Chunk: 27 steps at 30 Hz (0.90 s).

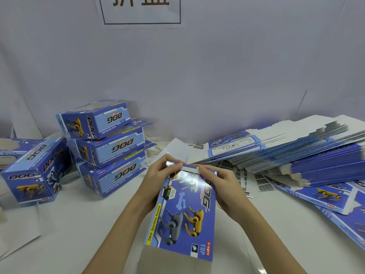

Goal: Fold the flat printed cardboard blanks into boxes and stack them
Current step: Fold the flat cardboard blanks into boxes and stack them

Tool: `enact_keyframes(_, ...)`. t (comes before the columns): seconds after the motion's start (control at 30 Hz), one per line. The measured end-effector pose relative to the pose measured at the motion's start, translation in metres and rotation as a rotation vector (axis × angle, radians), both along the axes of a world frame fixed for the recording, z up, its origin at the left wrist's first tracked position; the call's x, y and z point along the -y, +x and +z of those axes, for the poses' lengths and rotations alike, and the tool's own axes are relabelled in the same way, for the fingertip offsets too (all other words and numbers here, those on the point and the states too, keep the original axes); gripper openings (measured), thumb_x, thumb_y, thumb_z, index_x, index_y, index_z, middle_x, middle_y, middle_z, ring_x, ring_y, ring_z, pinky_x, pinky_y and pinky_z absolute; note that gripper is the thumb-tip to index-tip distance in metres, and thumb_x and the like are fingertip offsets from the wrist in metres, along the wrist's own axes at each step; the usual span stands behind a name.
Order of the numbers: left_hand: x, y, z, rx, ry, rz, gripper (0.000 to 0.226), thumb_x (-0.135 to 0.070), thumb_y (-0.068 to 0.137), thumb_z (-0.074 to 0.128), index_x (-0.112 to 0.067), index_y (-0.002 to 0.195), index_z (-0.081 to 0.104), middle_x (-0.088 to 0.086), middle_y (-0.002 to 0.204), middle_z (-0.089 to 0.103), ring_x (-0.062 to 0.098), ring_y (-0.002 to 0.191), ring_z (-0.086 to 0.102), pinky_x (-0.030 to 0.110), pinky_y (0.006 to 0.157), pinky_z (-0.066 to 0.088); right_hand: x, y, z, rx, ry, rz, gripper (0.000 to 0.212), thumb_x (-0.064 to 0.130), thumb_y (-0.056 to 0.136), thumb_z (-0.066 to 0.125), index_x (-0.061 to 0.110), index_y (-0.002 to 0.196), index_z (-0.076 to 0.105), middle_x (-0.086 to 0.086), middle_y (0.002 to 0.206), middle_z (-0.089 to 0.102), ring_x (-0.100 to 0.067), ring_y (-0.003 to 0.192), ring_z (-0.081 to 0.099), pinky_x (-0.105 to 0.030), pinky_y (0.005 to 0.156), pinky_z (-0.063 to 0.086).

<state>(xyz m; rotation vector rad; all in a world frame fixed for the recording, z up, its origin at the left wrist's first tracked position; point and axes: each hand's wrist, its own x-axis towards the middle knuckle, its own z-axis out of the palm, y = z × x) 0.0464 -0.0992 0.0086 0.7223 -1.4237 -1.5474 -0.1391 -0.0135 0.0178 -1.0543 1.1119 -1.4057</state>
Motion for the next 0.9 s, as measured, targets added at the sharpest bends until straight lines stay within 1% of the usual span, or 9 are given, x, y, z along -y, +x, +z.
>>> enact_keyframes(0.07, 0.0, 0.0, -0.001, 0.021, -0.048, 0.017, 0.022, -0.034, 0.088, 0.079, -0.016, 0.096, 0.069, 0.027, 0.093, 0.065, 0.036, 0.083, 0.068, 0.04, 0.072, 0.06, 0.0, -0.002, 0.001, 0.036, 0.009, 0.002, 0.036, 0.04, 0.089, 0.068, 0.018, 0.115, 0.079, -0.015, 0.106, 0.08, -0.029, 0.089, 0.08, -0.028, 0.066, 0.063)
enact_keyframes(0.13, 0.001, 0.0, -0.002, 0.068, -0.101, 0.017, 0.027, -0.041, 0.092, 0.075, -0.023, 0.112, 0.072, 0.03, 0.112, 0.064, 0.044, 0.1, 0.068, 0.052, 0.087, 0.058, 0.001, -0.001, 0.001, 0.088, -0.002, -0.021, 0.03, 0.039, 0.09, 0.069, 0.022, 0.11, 0.082, -0.015, 0.103, 0.081, -0.027, 0.086, 0.08, -0.028, 0.064, 0.062)
enact_keyframes(0.17, 0.001, 0.002, -0.001, 0.1, -0.124, 0.007, 0.037, -0.048, 0.093, 0.072, -0.029, 0.124, 0.068, 0.02, 0.12, 0.067, 0.038, 0.109, 0.069, 0.052, 0.093, 0.058, 0.002, -0.001, 0.0, 0.114, -0.025, -0.062, 0.028, 0.039, 0.09, 0.07, 0.023, 0.108, 0.083, -0.014, 0.101, 0.081, -0.026, 0.084, 0.079, -0.028, 0.063, 0.062)
enact_keyframes(0.27, 0.003, 0.013, 0.006, 0.277, -0.242, 0.044, 0.05, -0.062, 0.088, 0.064, -0.047, 0.136, 0.058, -0.019, 0.121, 0.07, 0.004, 0.115, 0.068, 0.024, 0.092, 0.052, 0.008, 0.002, -0.009, 0.19, -0.142, -0.383, 0.022, 0.035, 0.099, 0.07, 0.023, 0.113, 0.082, -0.009, 0.095, 0.082, -0.02, 0.078, 0.078, -0.027, 0.06, 0.06)
enact_keyframes(0.33, 0.005, 0.021, 0.009, 0.402, -0.367, 0.109, 0.048, -0.064, 0.087, 0.061, -0.047, 0.132, 0.061, -0.024, 0.118, 0.07, -0.003, 0.114, 0.065, 0.025, 0.095, 0.052, 0.009, 0.003, -0.014, 0.247, -0.214, -0.596, 0.019, 0.036, 0.101, 0.069, 0.031, 0.114, 0.082, -0.004, 0.097, 0.082, -0.017, 0.082, 0.079, -0.025, 0.058, 0.06)
enact_keyframes(0.43, 0.001, 0.024, 0.012, 0.663, -0.732, 0.31, 0.071, -0.08, 0.078, 0.06, -0.042, 0.138, 0.059, -0.027, 0.133, 0.062, -0.002, 0.126, 0.053, 0.028, 0.106, 0.041, 0.01, 0.006, -0.018, 0.286, -0.267, -0.704, 0.027, 0.045, 0.097, 0.071, 0.04, 0.122, 0.078, -0.007, 0.129, 0.074, -0.023, 0.113, 0.075, -0.031, 0.07, 0.065)
enact_keyframes(0.53, -0.012, 0.008, 0.01, 0.87, -0.979, 0.289, 0.111, -0.094, 0.066, 0.061, -0.038, 0.158, 0.034, -0.021, 0.152, 0.044, 0.006, 0.138, 0.04, 0.033, 0.114, 0.029, 0.012, 0.015, -0.025, 0.203, -0.279, -0.685, 0.034, 0.051, 0.094, 0.069, 0.042, 0.127, 0.074, -0.009, 0.143, 0.066, -0.028, 0.135, 0.062, -0.053, 0.095, 0.061)
enact_keyframes(0.67, -0.021, -0.011, 0.004, 0.873, -0.893, 0.181, 0.134, -0.096, 0.06, 0.065, -0.043, 0.163, -0.003, -0.021, 0.158, 0.028, 0.002, 0.142, 0.029, 0.035, 0.119, 0.025, 0.008, 0.02, -0.024, 0.196, -0.281, -0.471, 0.031, 0.042, 0.1, 0.064, 0.037, 0.131, 0.072, 0.0, 0.127, 0.075, -0.023, 0.117, 0.073, -0.038, 0.076, 0.067)
enact_keyframes(0.9, -0.027, -0.019, 0.006, 0.886, -0.94, 0.243, 0.141, -0.096, 0.059, 0.062, -0.035, 0.164, -0.011, -0.013, 0.157, 0.027, 0.008, 0.143, 0.03, 0.042, 0.12, 0.034, 0.006, 0.012, -0.015, 0.081, -0.336, -0.444, 0.032, 0.042, 0.101, 0.063, 0.041, 0.131, 0.071, -0.003, 0.132, 0.073, -0.024, 0.119, 0.072, -0.045, 0.08, 0.065)
